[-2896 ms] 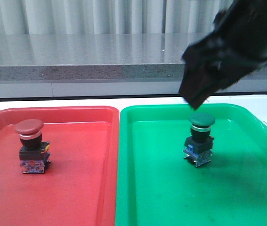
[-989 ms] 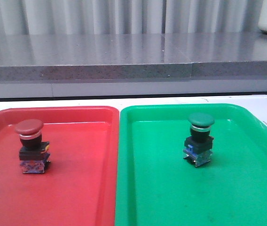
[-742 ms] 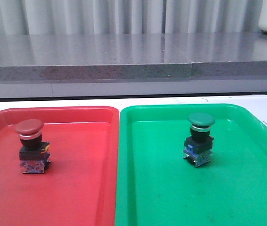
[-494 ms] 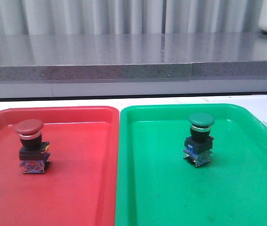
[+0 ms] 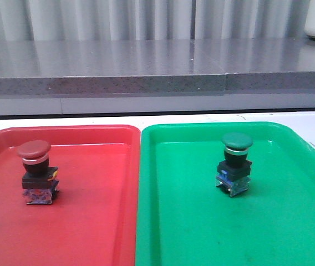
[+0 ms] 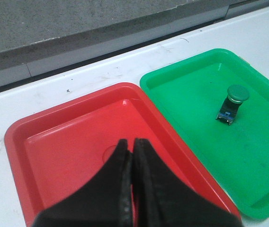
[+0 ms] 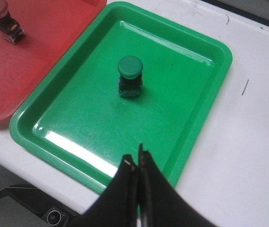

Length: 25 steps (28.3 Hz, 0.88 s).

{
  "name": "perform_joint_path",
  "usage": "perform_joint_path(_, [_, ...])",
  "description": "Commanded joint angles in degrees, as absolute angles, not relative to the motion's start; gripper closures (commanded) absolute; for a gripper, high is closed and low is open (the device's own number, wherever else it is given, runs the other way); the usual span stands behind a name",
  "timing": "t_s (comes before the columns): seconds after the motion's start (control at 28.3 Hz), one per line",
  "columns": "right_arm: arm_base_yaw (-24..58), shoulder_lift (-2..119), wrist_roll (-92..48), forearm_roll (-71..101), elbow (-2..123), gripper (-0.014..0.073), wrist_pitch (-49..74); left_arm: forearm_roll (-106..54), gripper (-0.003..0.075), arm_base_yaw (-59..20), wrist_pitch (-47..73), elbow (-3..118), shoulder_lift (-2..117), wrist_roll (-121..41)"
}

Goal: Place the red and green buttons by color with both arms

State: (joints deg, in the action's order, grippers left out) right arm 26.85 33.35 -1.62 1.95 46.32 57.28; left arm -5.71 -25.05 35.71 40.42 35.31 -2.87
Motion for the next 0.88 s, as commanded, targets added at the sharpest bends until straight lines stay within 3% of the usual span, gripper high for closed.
perform_joint_path(0.0, [26.8,33.4,-1.6,1.6,47.6,0.0664,53.8,-4.5,0.074,-22.4,28.4,38.7,32.0,-2.8])
perform_joint_path(0.46, [26.8,33.4,-1.6,1.6,47.6,0.0664,53.8,-3.8,0.074,-0.8,7.0,8.5,2.5,-2.8])
perform_joint_path(0.85, [26.8,33.5,-1.6,1.6,47.6,0.0664,53.9,-6.2,0.074,1.4,-1.1,-1.6,-1.4,-0.8])
